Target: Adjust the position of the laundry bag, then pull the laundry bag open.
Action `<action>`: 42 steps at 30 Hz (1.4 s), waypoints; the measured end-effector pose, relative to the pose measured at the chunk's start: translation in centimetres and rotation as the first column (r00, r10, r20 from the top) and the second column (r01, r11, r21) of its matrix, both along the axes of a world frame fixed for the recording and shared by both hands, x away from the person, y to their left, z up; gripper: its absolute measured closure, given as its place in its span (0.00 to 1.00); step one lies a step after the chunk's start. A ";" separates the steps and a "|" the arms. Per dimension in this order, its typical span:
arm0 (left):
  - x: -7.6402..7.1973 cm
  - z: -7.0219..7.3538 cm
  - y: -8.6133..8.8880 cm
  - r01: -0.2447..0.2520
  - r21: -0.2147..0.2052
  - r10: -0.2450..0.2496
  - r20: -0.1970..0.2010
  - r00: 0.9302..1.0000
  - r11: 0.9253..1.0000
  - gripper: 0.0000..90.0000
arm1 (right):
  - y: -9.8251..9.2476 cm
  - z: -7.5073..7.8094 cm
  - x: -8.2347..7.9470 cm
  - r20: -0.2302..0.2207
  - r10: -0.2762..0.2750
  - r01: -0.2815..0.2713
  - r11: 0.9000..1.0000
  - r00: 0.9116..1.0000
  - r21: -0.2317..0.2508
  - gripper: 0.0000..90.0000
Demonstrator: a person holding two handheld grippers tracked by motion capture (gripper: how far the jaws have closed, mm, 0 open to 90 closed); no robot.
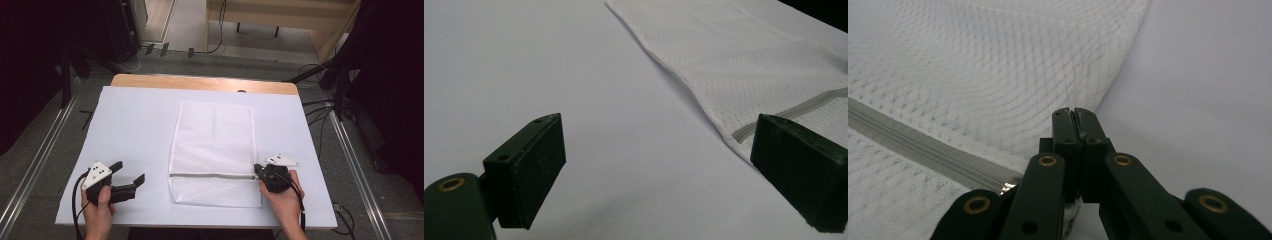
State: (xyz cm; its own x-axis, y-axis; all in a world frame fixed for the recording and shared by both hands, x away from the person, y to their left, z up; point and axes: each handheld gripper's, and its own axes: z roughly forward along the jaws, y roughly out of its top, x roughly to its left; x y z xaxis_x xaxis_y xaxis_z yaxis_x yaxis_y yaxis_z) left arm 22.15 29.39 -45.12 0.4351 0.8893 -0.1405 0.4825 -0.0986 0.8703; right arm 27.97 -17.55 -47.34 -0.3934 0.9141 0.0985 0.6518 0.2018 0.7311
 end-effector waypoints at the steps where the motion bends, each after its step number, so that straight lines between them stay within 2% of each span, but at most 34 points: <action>1: 0.0 0.0 0.0 -0.004 -0.002 0.004 0.001 1.000 1.000 0.08 | 0.0 0.0 -0.2 0.004 0.008 -0.008 1.000 1.000 -0.007 0.99; 2: 0.0 0.0 0.1 -0.004 -0.003 0.004 0.000 1.000 1.000 0.08 | 0.0 -0.1 -0.3 0.014 0.015 -0.014 1.000 1.000 -0.017 0.93; 3: 0.0 0.0 0.1 -0.004 -0.003 0.004 0.000 1.000 1.000 0.08 | 0.0 -0.1 -0.3 0.014 0.015 -0.014 1.000 1.000 -0.017 0.93; 4: 0.0 0.0 0.0 -0.005 -0.006 0.005 0.001 1.000 1.000 0.08 | 0.0 -0.1 -0.5 0.041 0.000 0.001 0.999 0.999 -0.043 0.80; 5: 0.0 0.0 0.0 -0.002 -0.004 0.002 0.001 1.000 1.000 0.08 | -0.4 -0.1 -0.8 0.132 -0.024 0.038 0.994 0.991 -0.106 0.59; 6: 0.0 0.0 0.0 -0.002 -0.004 0.002 0.001 1.000 1.000 0.08 | -0.4 -0.1 -0.8 0.132 -0.024 0.038 0.994 0.991 -0.106 0.59; 7: 0.0 0.0 -0.2 0.005 -0.002 -0.005 0.002 1.000 1.000 0.08 | -1.5 0.1 -1.2 0.152 -0.031 0.044 0.995 0.988 -0.084 0.52; 8: 0.0 0.0 -0.2 0.005 -0.002 -0.005 0.002 1.000 1.000 0.08 | -1.5 0.1 -1.2 0.152 -0.031 0.044 0.995 0.988 -0.084 0.52; 9: 0.0 0.0 -0.3 0.005 0.004 -0.005 0.001 1.000 1.000 0.08 | -2.9 0.4 -2.0 0.147 -0.037 0.038 0.999 0.988 -0.007 0.49; 11: -0.1 0.0 -0.5 0.011 0.000 -0.011 0.000 1.000 1.000 0.08 | -4.1 0.6 -3.2 0.157 -0.034 0.029 0.999 0.987 0.034 0.50; 12: -0.1 0.0 -0.6 0.013 0.006 -0.013 0.000 1.000 1.000 0.08 | -4.1 0.6 -3.2 0.157 -0.034 0.029 0.999 0.987 0.034 0.50; 13: -0.1 0.0 -0.8 0.023 0.009 -0.023 0.000 1.000 1.000 0.08 | -5.1 0.4 -4.6 0.163 -0.029 0.018 0.998 0.986 0.068 0.52; 14: -0.1 0.0 -0.8 0.023 0.009 -0.023 0.000 1.000 1.000 0.08 | -5.1 0.4 -4.6 0.163 -0.029 0.018 0.998 0.986 0.068 0.52; 16: -0.1 0.1 -1.3 0.039 0.007 -0.040 0.001 0.999 0.999 0.08 | -5.9 -0.2 -6.1 0.130 -0.024 0.008 0.993 0.991 0.120 0.55; 18: -0.2 0.1 -1.5 0.043 0.004 -0.043 0.001 0.999 0.999 0.08 | -6.0 -0.4 -6.5 0.121 -0.018 0.003 0.992 0.993 0.128 0.57; 19: -0.3 0.1 -2.0 0.051 0.010 -0.051 0.002 0.999 0.999 0.08 | -5.8 -0.5 -7.1 0.098 -0.004 -0.006 0.994 0.995 0.106 0.62; 20: -0.4 0.1 -2.3 0.055 0.007 -0.055 -0.002 0.998 0.998 0.08 | -5.6 -0.4 -7.3 0.096 0.007 -0.016 0.995 0.995 0.101 0.63; 21: -0.5 0.1 -2.6 0.057 0.001 -0.057 -0.008 0.998 0.998 0.08 | -5.3 -0.4 -7.3 0.088 0.019 -0.029 0.993 0.996 0.113 0.67; 25: -0.6 -0.1 -3.8 0.072 -0.003 -0.072 -0.029 0.997 0.997 0.08 | -4.8 0.0 -7.2 0.086 0.018 -0.029 0.991 0.996 0.131 0.66; 26: -0.6 -0.2 -4.6 0.094 0.003 -0.094 -0.036 0.995 0.996 0.08 | -4.5 0.0 -7.0 0.082 0.020 -0.032 0.989 0.996 0.141 0.67; 27: -0.6 -0.2 -4.6 0.094 0.003 -0.094 -0.036 0.995 0.996 0.08 | -4.5 0.0 -7.0 0.082 0.020 -0.032 0.989 0.996 0.141 0.67; 29: -0.6 -0.3 -5.7 0.113 0.011 -0.113 -0.039 0.993 0.994 0.09 | -4.3 -0.1 -6.8 0.059 0.012 -0.020 0.989 0.998 0.145 0.58; 30: -0.6 -0.3 -5.7 0.113 0.011 -0.113 -0.039 0.993 0.994 0.09 | -4.3 -0.1 -6.8 0.059 0.012 -0.020 0.989 0.998 0.145 0.58; 32: -0.6 -0.3 -6.7 0.137 0.012 -0.136 -0.043 0.990 0.991 0.09 | -4.3 -0.4 -6.6 0.036 0.005 -0.011 0.987 0.999 0.162 0.52; 34: -0.5 -0.4 -7.3 0.145 0.004 -0.145 -0.048 0.988 0.989 0.09 | -4.4 -0.5 -6.6 0.026 0.000 -0.004 0.987 1.000 0.163 0.50; 37: -0.5 -0.3 -8.0 0.160 -0.005 -0.160 -0.050 0.986 0.987 0.09 | -4.3 -0.5 -6.6 0.032 0.016 -0.021 0.985 0.999 0.170 0.50; 39: -0.5 -0.3 -8.5 0.147 0.002 -0.147 -0.048 0.988 0.989 0.17 | -4.1 -0.6 -6.5 0.034 0.028 -0.033 0.985 0.999 0.167 0.50; 42: -0.5 -0.4 -9.2 0.165 -0.008 -0.165 -0.050 0.985 0.986 0.17 | -3.8 -0.7 -6.4 0.033 0.044 -0.049 0.987 0.998 0.154 0.50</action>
State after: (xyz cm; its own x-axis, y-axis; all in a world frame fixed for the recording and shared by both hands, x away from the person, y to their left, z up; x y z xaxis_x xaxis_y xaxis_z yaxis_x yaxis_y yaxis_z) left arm 21.65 20.15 -45.50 0.5680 0.8054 -0.1692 0.5034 -0.1774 0.8457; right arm 21.55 -21.35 -48.02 -0.4399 0.8694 0.2250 0.6223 0.1145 0.7744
